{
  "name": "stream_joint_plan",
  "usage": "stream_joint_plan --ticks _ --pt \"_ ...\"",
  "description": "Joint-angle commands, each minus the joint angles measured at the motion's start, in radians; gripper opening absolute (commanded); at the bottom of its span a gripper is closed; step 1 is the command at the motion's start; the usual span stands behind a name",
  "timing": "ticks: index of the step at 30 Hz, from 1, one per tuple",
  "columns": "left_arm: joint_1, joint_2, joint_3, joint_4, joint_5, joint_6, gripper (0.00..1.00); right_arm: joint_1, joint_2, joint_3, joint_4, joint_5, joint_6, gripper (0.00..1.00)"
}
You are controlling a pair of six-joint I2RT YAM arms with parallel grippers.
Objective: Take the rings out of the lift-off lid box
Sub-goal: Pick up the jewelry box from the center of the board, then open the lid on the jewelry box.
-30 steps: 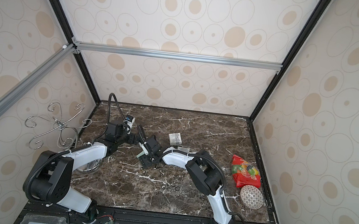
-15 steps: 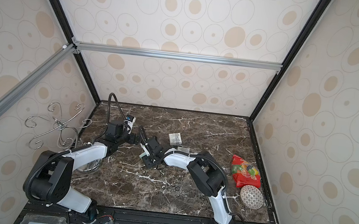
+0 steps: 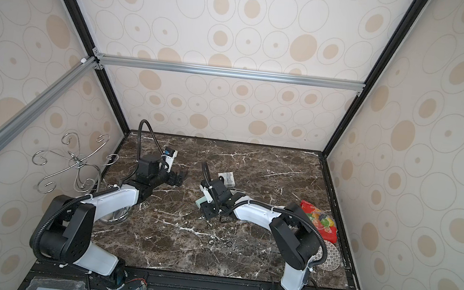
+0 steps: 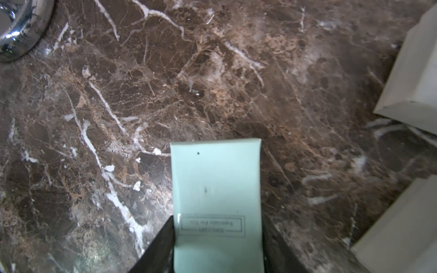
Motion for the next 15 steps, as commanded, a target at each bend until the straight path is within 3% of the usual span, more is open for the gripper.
stream_joint_plan --ticks 1,8,15 --pt "-0.035 -0.039 -0.025 0.068 0.036 0.060 1.00 -0.056 -0.055 -0.053 0.054 -0.127 0.045 0.51" --pt "-0.126 -0.081 -0.086 0.148 0.060 0.195 1.00 -0.200 -0.175 -0.151 0.151 -0.362 0.119 0.49" --pt "-0.175 -0.167 -0.232 0.311 0.136 0.315 1.00 -0.294 -0.241 -0.184 0.185 -0.505 0.168 0.48"
